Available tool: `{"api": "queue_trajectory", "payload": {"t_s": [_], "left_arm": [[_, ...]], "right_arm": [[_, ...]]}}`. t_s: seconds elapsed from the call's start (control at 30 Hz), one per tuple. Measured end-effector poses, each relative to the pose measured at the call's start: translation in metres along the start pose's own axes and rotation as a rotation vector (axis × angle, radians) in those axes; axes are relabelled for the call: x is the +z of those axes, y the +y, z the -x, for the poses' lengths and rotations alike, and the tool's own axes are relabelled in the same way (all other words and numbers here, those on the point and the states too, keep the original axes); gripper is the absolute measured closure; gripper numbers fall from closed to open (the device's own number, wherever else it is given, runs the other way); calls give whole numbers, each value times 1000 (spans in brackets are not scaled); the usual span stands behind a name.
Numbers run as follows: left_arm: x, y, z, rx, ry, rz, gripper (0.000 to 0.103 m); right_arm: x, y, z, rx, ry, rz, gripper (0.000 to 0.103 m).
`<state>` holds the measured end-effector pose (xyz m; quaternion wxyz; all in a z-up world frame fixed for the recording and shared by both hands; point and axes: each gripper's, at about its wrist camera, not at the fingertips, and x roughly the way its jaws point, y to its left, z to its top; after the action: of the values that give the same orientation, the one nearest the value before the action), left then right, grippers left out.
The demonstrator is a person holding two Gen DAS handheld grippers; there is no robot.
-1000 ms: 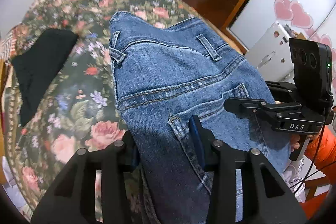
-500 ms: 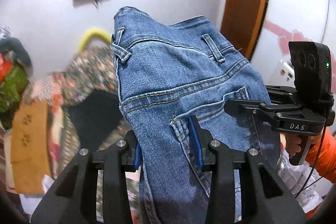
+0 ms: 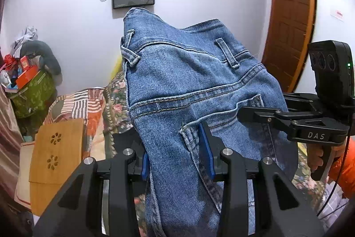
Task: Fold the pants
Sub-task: 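Lift the folded jeans with both grippers above the bed, then lower the folded jeans onto the bed and open both grippers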
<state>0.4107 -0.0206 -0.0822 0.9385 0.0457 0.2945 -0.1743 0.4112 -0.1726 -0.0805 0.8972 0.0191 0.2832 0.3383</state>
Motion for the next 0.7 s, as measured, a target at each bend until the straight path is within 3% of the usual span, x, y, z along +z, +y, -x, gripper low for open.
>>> {"api": "queue_trajectory", "payload": {"t_s": [0.13, 0.33, 0.7], "left_arm": [[1, 32, -42, 45, -4, 40, 65], [-9, 66, -113, 99, 58, 70, 65], [-56, 104, -240, 69, 246, 118, 61]], "right_arm": [[10, -16, -52, -3, 41, -14, 78], [14, -43, -129, -33, 138, -52, 78], [-19, -89, -222, -99, 302, -104, 78]]}}
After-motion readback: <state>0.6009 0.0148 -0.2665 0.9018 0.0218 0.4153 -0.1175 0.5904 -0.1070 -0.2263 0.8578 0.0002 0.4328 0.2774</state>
